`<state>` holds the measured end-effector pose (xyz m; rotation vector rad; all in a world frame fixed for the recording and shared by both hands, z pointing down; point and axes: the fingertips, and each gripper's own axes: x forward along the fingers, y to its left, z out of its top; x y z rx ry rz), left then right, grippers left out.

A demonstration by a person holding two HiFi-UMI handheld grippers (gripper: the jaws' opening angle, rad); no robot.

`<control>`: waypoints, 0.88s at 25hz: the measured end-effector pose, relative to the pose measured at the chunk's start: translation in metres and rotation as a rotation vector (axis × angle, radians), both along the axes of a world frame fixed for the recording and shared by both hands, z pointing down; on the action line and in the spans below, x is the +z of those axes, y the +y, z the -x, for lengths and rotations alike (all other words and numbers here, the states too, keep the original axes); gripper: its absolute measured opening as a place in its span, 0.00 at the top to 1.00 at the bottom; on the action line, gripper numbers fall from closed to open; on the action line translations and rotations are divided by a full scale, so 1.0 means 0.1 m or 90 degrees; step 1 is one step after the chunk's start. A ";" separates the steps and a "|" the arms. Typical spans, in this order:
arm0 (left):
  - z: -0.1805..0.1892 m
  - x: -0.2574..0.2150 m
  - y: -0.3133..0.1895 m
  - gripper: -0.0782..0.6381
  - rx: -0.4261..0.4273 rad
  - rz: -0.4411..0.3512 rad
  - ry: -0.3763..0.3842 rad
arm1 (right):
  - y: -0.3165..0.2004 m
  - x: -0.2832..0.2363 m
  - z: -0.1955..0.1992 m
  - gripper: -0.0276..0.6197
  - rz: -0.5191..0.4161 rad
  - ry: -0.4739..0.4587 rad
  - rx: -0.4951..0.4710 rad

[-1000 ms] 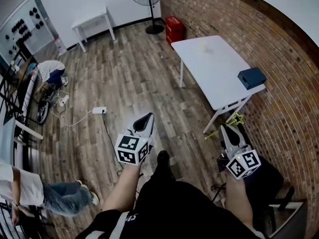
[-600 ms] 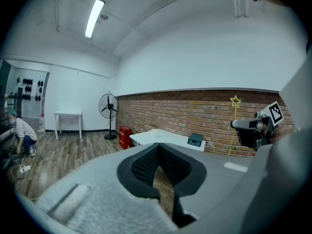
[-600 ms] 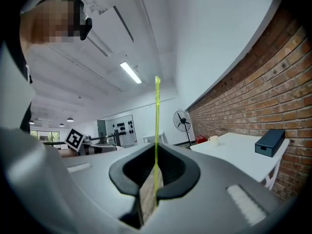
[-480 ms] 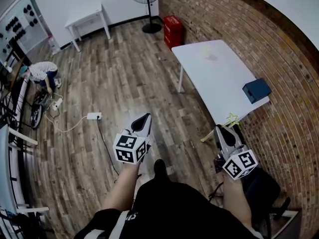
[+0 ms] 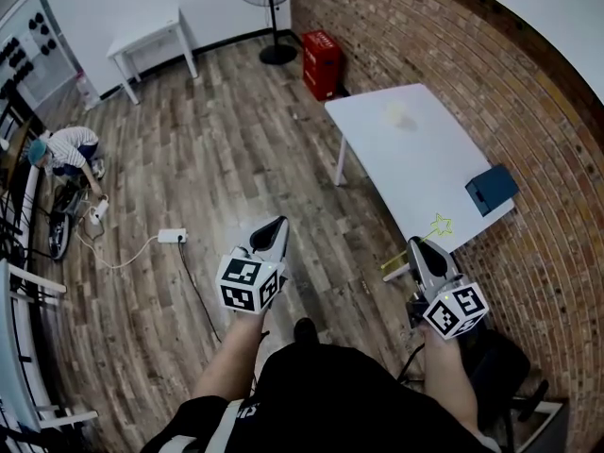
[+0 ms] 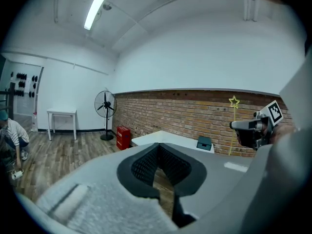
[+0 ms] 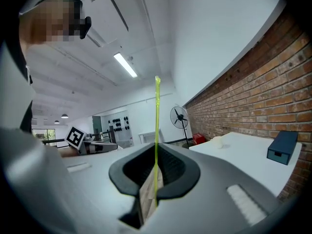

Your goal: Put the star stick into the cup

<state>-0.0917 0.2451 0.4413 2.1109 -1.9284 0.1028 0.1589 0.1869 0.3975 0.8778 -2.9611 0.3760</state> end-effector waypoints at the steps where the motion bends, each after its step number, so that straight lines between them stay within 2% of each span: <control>1: 0.08 0.00 -0.04 0.88 0.000 0.000 -0.001 | -0.04 0.00 0.08 0.93 -0.001 0.001 0.000; 7: 0.38 -0.03 -0.31 0.88 0.021 -0.004 -0.021 | -0.23 -0.02 0.42 0.93 -0.006 -0.004 0.007; 13: 0.50 -0.05 -0.49 0.88 0.030 -0.008 -0.023 | -0.38 0.03 0.55 0.93 0.002 -0.006 0.011; 22: 0.67 0.08 -0.99 0.88 0.025 0.019 -0.024 | -1.04 0.17 0.80 0.93 0.024 -0.028 0.002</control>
